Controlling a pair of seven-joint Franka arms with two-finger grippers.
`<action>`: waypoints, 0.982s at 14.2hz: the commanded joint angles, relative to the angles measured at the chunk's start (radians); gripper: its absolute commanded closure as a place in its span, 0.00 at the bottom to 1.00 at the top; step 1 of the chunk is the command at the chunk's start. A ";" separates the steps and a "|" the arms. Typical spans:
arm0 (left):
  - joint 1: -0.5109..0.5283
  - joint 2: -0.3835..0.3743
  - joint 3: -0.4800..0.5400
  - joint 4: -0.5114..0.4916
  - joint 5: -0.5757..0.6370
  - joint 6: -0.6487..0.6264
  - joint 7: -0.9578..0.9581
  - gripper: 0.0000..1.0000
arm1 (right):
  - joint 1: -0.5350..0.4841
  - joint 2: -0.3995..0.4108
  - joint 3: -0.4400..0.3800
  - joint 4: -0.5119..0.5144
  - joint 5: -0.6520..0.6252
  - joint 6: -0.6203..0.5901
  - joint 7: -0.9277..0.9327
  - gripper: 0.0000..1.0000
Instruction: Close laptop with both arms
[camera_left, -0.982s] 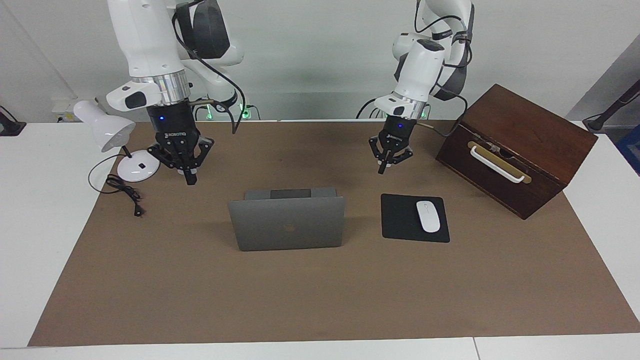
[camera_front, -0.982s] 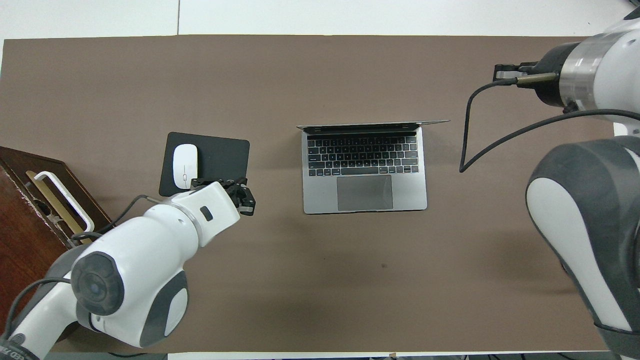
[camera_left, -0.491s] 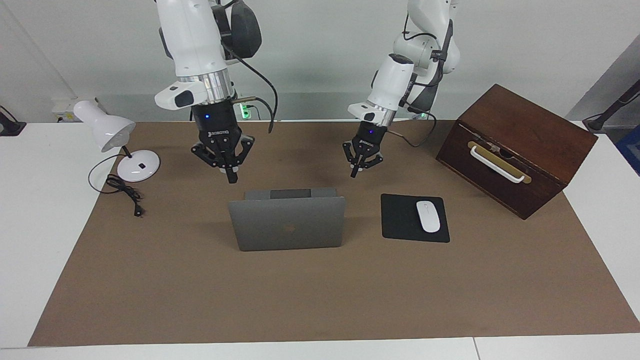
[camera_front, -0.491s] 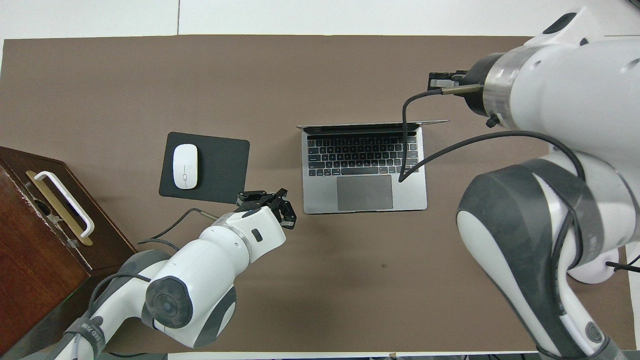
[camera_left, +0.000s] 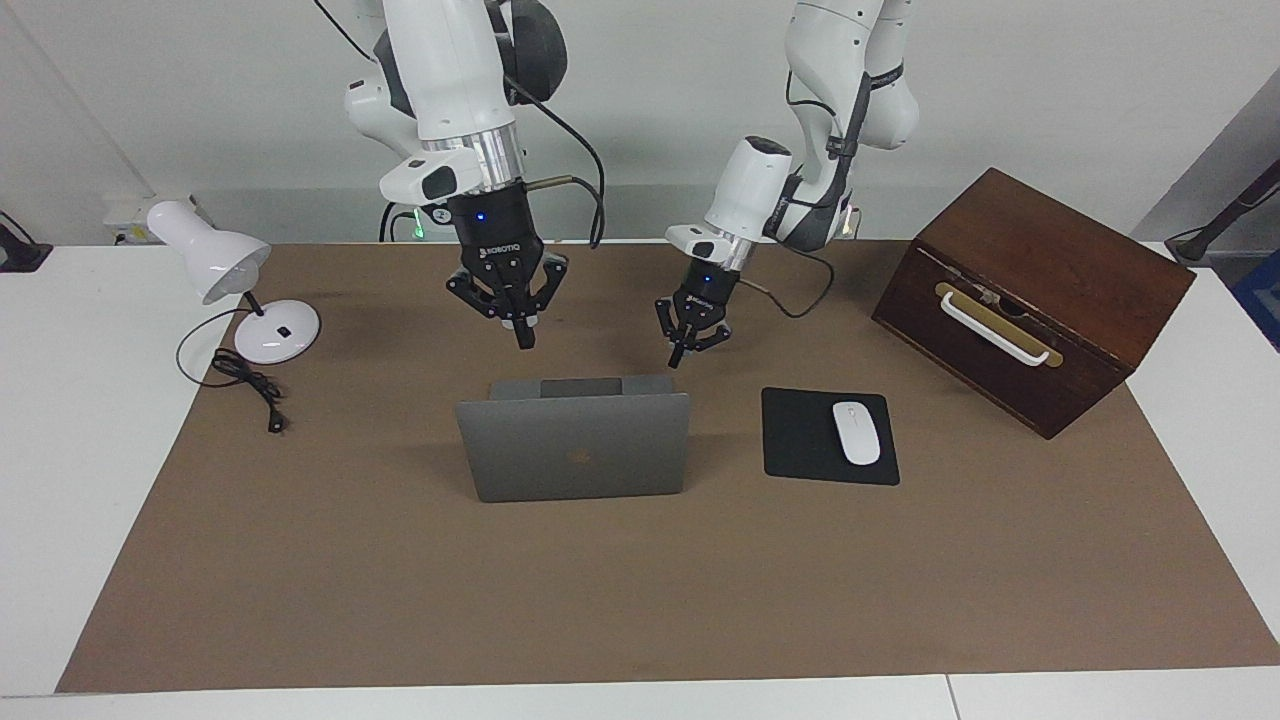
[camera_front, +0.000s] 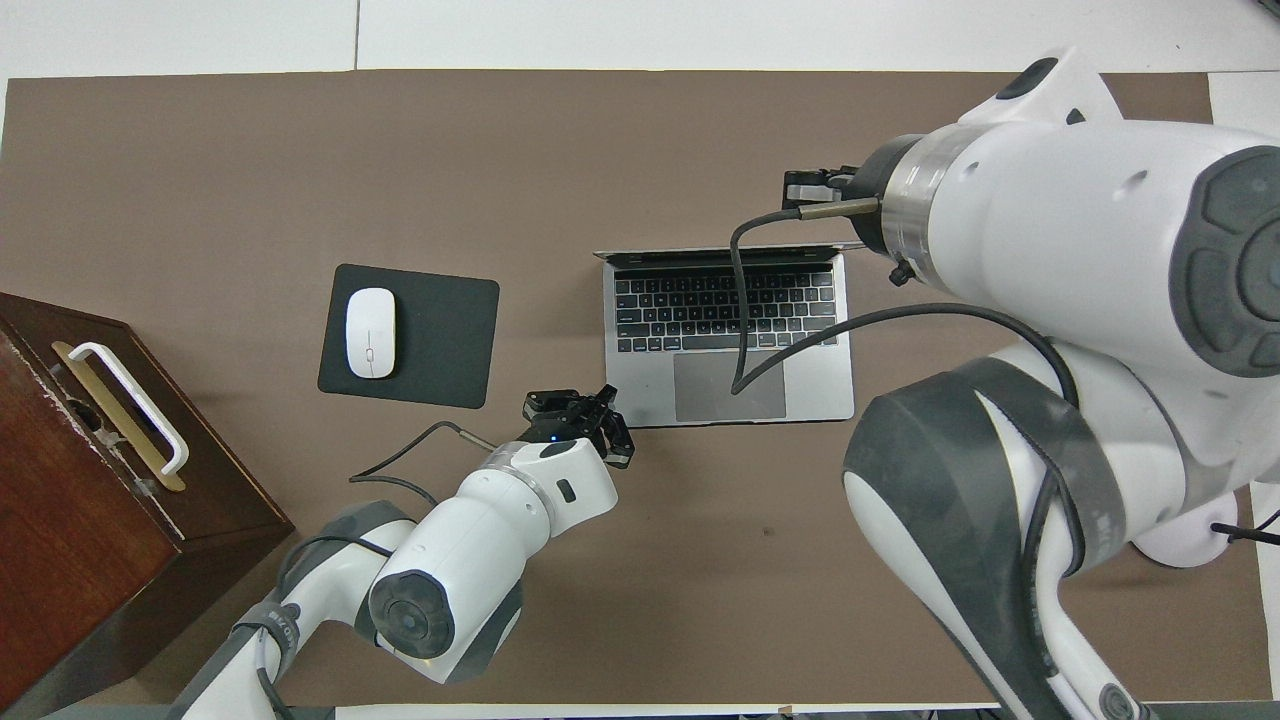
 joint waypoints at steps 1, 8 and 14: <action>-0.024 0.070 0.018 -0.004 -0.011 0.102 0.060 1.00 | 0.001 0.040 -0.009 0.017 -0.091 0.045 0.020 1.00; -0.054 0.188 0.018 0.005 -0.011 0.234 0.091 1.00 | 0.023 0.101 -0.010 0.058 -0.181 0.065 0.029 1.00; -0.069 0.204 0.021 0.004 -0.011 0.234 0.093 1.00 | 0.029 0.155 -0.001 0.067 -0.209 0.062 0.040 1.00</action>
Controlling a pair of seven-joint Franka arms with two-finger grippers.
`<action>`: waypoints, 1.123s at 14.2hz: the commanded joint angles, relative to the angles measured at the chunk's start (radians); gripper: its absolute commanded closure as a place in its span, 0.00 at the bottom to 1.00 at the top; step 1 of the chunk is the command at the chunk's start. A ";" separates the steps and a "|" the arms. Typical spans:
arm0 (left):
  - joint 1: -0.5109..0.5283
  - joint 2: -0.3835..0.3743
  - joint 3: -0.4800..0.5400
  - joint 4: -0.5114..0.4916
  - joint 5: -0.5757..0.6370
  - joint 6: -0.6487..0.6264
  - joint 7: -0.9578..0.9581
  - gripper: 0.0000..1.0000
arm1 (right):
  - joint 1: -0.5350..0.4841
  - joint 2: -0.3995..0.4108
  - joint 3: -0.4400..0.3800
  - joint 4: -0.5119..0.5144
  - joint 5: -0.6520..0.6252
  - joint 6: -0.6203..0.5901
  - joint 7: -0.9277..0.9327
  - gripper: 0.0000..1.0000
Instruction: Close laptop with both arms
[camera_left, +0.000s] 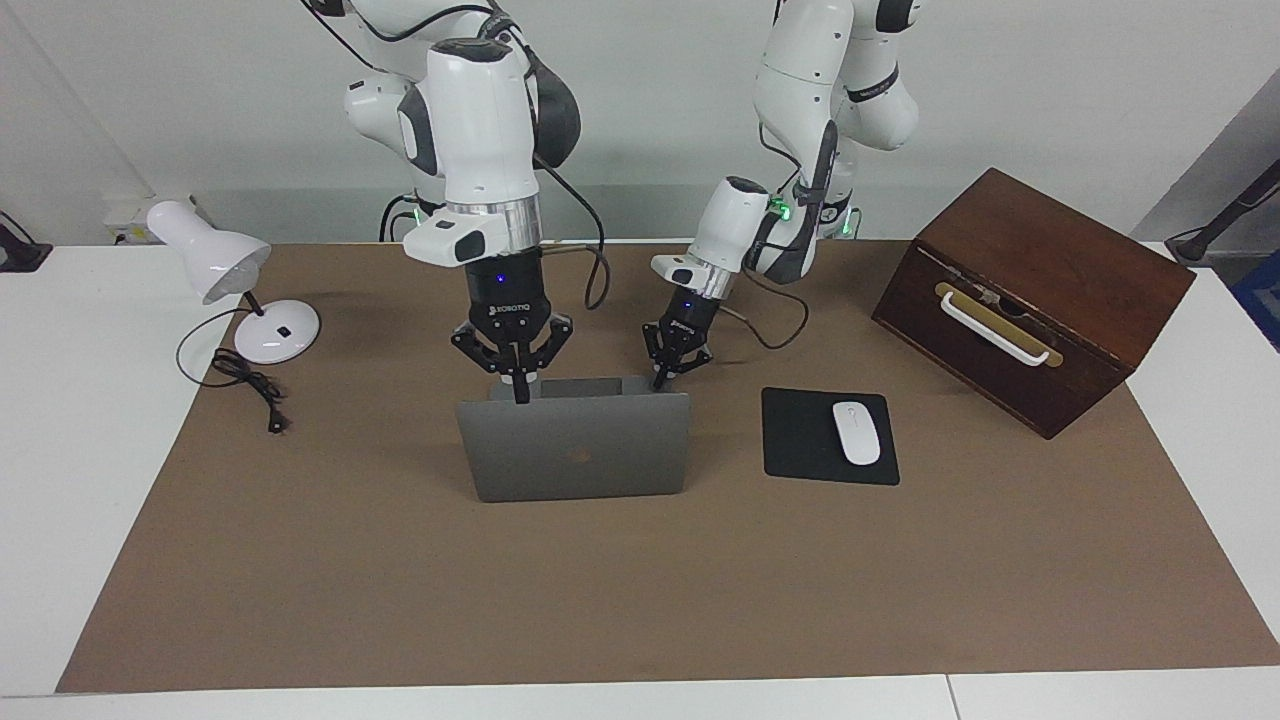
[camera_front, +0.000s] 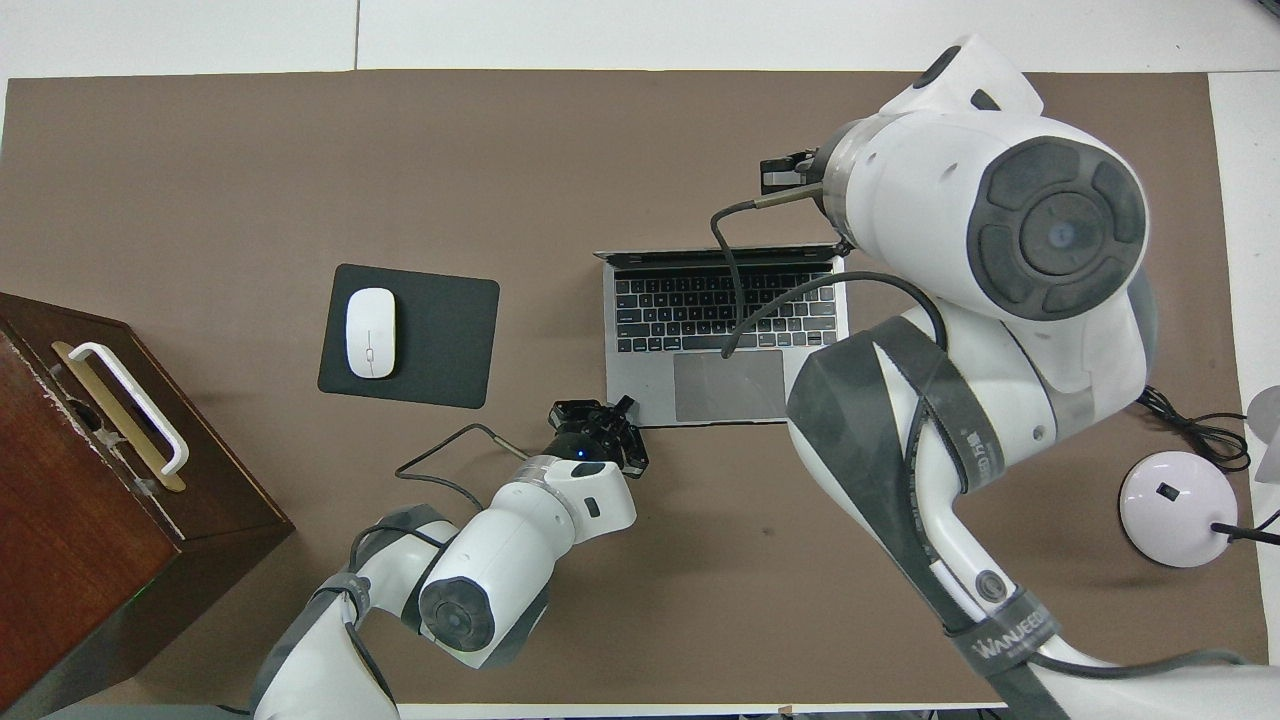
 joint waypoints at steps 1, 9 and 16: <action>-0.028 0.020 0.019 0.002 -0.011 0.017 0.028 1.00 | 0.003 0.035 0.006 0.043 -0.035 0.003 0.042 1.00; -0.014 0.018 0.021 -0.006 -0.011 0.017 0.071 1.00 | 0.003 0.086 0.006 0.084 -0.032 0.004 0.042 1.00; -0.012 0.018 0.021 -0.021 -0.011 0.017 0.076 1.00 | 0.000 0.107 0.006 0.086 0.029 0.004 0.041 1.00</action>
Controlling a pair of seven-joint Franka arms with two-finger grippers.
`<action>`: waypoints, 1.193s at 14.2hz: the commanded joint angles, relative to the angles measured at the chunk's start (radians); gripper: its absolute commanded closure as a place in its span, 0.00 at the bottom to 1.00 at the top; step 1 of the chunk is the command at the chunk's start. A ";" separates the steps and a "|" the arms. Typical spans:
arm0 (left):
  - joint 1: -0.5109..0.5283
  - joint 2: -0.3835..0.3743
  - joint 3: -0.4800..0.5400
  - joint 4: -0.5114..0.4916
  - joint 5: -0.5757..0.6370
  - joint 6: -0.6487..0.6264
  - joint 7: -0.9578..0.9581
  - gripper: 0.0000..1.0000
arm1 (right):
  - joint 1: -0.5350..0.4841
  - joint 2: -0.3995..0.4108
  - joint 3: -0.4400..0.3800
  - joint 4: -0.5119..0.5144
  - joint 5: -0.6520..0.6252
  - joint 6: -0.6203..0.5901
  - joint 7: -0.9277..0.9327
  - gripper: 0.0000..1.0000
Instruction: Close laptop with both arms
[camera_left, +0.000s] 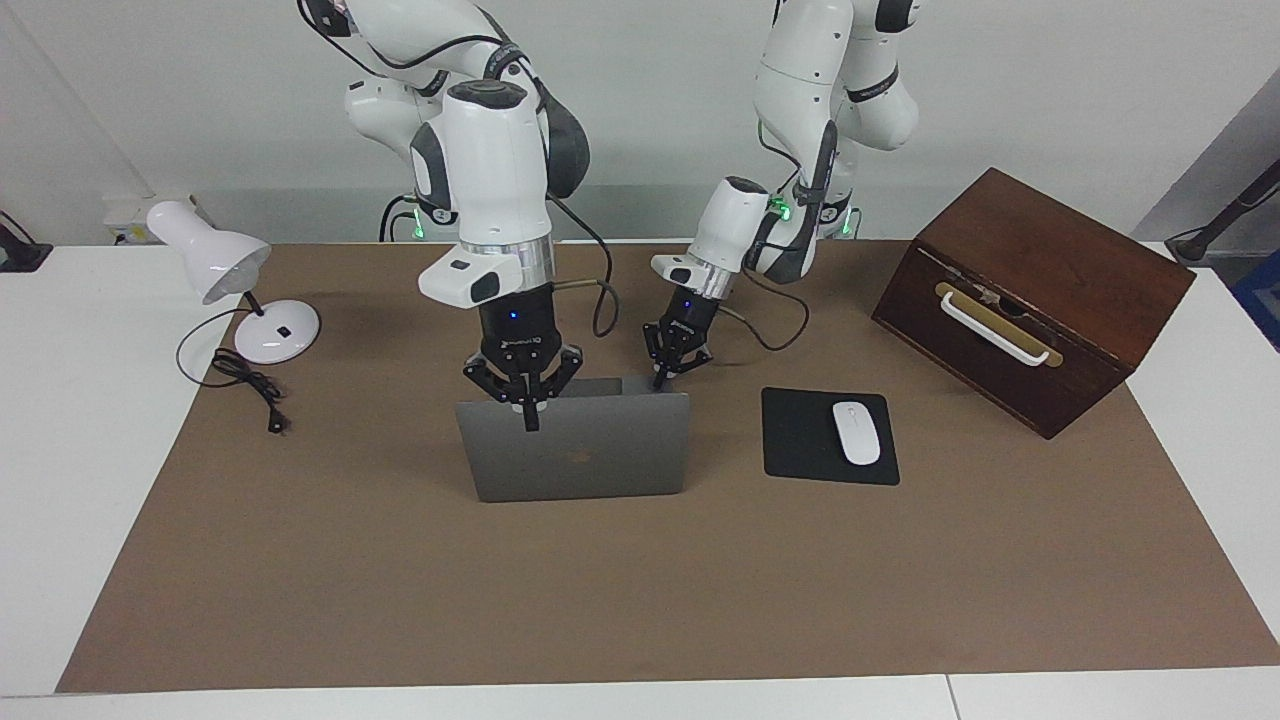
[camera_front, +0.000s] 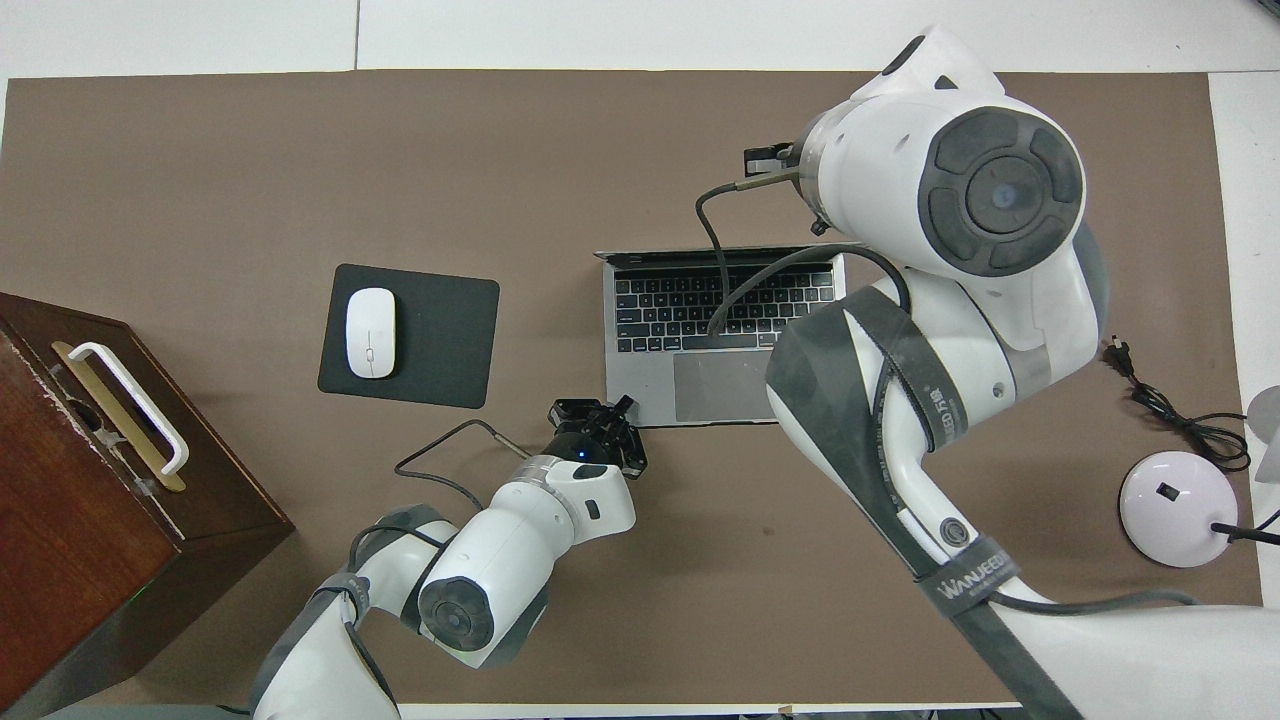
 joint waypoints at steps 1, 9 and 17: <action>-0.012 0.018 0.018 -0.022 -0.011 0.015 0.027 1.00 | -0.002 0.026 0.002 0.023 0.067 0.003 0.025 1.00; -0.013 0.032 0.018 -0.037 -0.011 0.015 0.028 1.00 | -0.011 0.028 0.001 0.017 0.105 -0.033 0.013 1.00; -0.013 0.033 0.018 -0.052 -0.011 0.015 0.033 1.00 | -0.014 0.055 0.001 0.017 0.119 -0.052 0.001 1.00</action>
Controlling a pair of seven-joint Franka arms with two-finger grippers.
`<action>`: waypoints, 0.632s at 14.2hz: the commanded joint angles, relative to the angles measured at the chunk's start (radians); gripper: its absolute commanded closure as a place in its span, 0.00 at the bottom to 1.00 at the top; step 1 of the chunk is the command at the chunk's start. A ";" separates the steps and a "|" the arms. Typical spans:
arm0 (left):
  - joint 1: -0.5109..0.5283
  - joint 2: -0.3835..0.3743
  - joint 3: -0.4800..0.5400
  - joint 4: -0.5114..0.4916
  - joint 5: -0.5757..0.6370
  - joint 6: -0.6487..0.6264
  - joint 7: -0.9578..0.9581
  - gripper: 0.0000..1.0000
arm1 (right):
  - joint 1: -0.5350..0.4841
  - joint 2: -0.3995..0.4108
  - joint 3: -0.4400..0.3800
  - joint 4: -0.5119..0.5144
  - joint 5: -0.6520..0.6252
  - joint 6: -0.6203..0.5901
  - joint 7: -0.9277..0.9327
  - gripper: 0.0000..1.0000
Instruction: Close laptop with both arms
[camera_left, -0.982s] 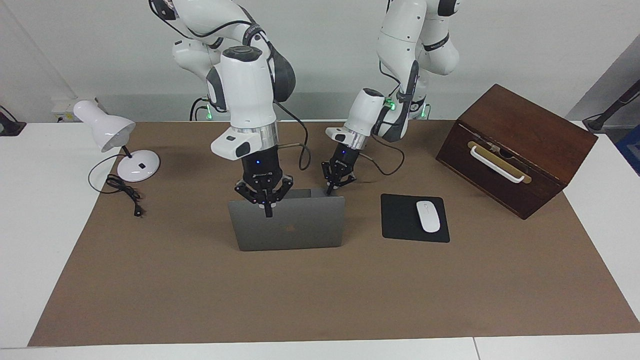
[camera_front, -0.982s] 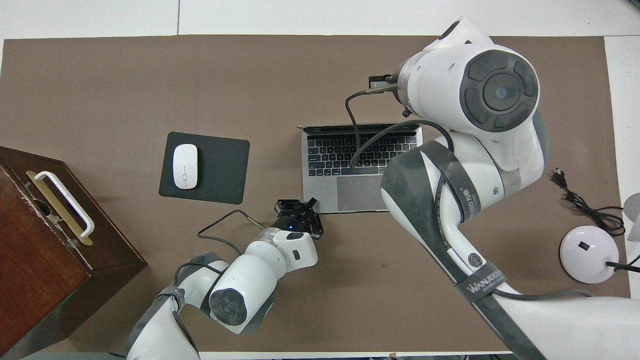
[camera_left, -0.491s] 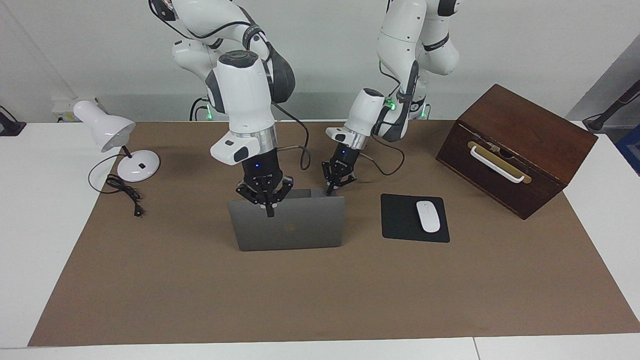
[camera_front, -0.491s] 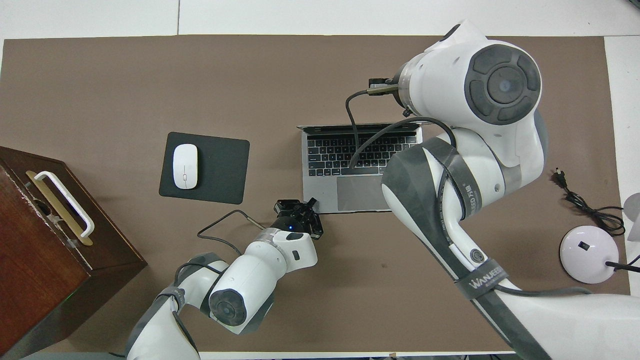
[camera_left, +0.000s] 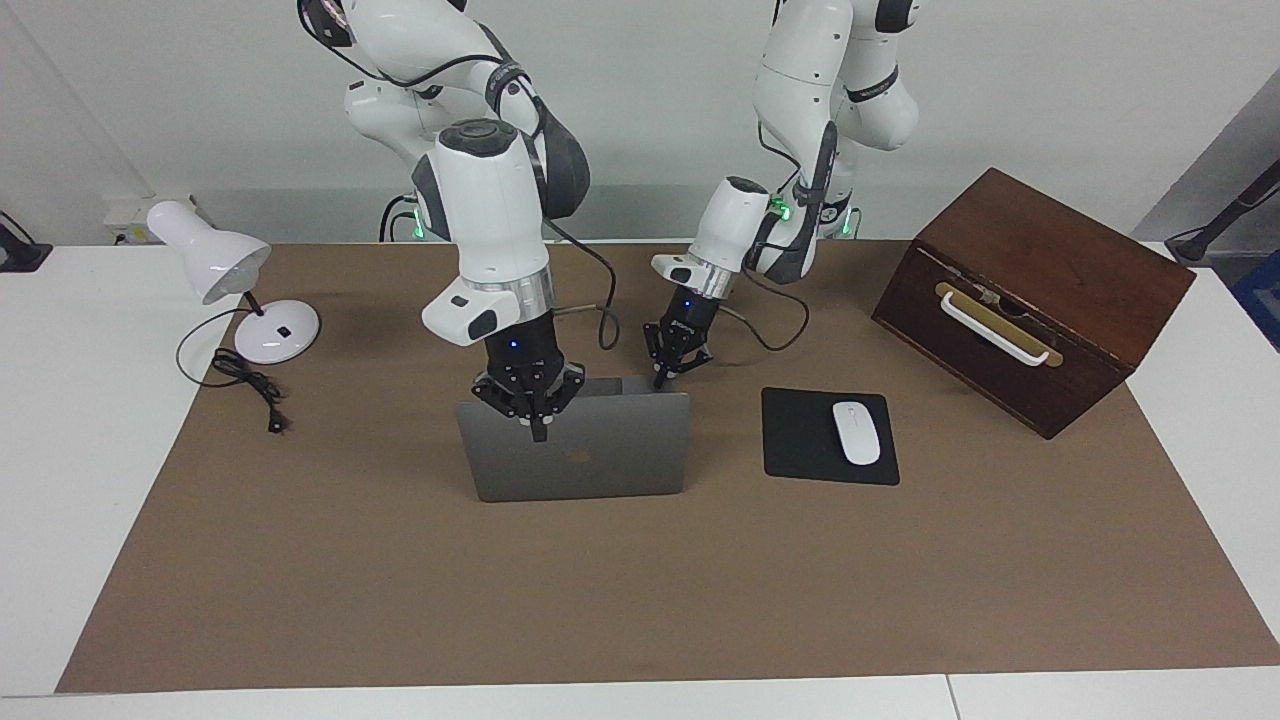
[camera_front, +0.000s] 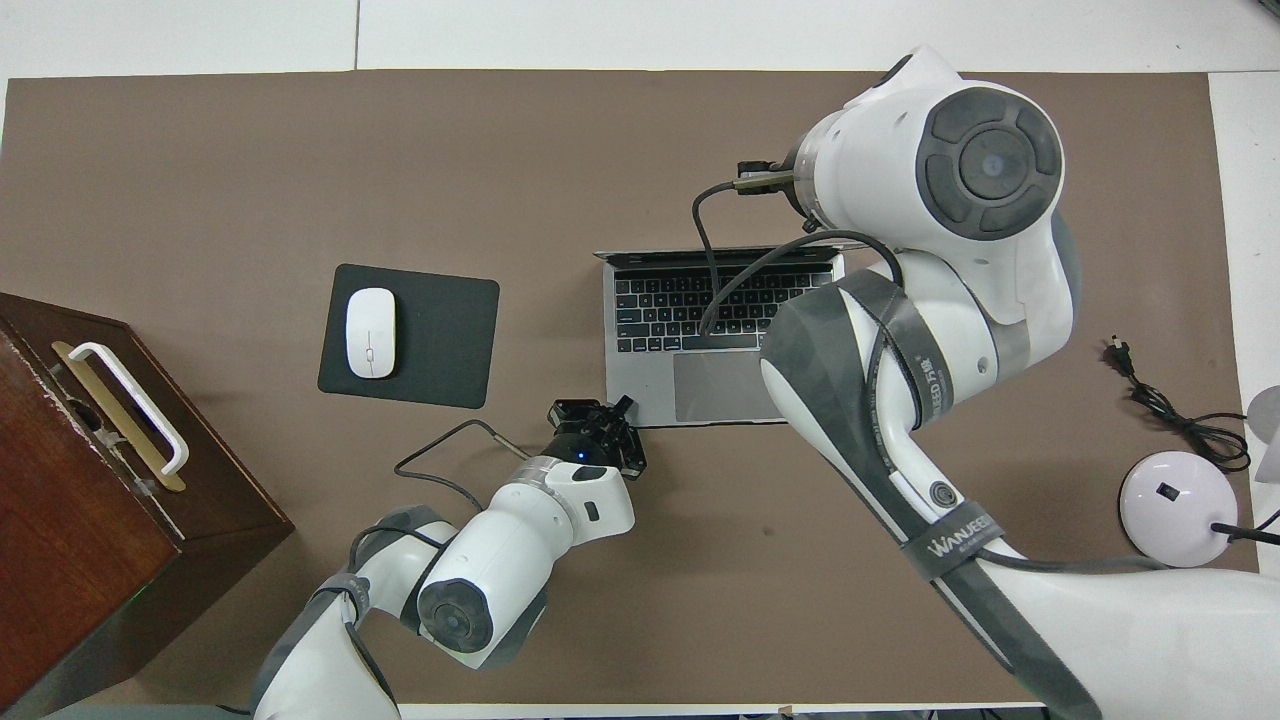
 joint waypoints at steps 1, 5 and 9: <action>-0.013 0.031 0.018 -0.051 -0.011 0.004 0.025 1.00 | -0.010 0.012 0.007 0.018 0.065 -0.051 -0.002 1.00; -0.013 0.031 0.018 -0.054 -0.011 0.004 0.025 1.00 | -0.010 0.008 0.007 0.013 0.108 -0.112 -0.002 1.00; -0.013 0.031 0.018 -0.063 -0.011 0.004 0.025 1.00 | -0.012 0.010 0.007 0.007 0.156 -0.146 -0.003 1.00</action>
